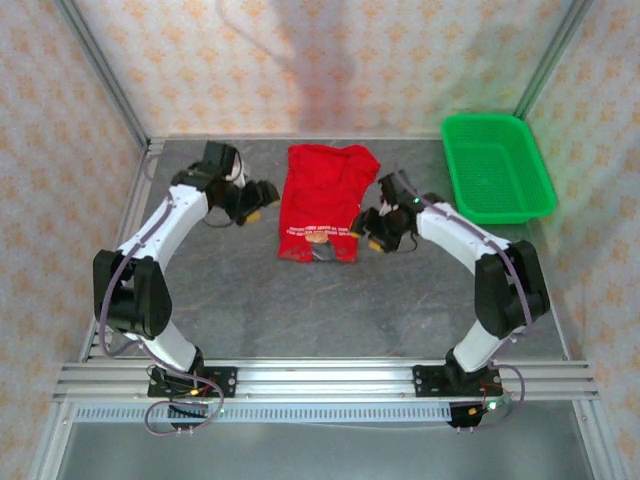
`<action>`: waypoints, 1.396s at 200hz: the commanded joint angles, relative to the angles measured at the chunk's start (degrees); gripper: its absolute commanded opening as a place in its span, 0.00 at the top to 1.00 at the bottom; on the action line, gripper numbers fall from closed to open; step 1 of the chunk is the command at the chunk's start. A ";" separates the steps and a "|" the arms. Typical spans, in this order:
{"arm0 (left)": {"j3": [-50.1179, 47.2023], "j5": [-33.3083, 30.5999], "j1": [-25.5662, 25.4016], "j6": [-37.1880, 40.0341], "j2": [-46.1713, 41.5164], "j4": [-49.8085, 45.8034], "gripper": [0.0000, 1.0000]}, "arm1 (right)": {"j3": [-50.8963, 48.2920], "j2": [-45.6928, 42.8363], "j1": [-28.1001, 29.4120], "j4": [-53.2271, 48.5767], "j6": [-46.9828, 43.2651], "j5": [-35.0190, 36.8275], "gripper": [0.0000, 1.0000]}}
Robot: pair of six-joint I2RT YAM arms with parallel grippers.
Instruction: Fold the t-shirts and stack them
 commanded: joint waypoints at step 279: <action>-13.47 -2.71 -6.15 -5.76 8.44 14.95 1.00 | -7.07 4.90 4.32 14.27 16.22 5.34 1.00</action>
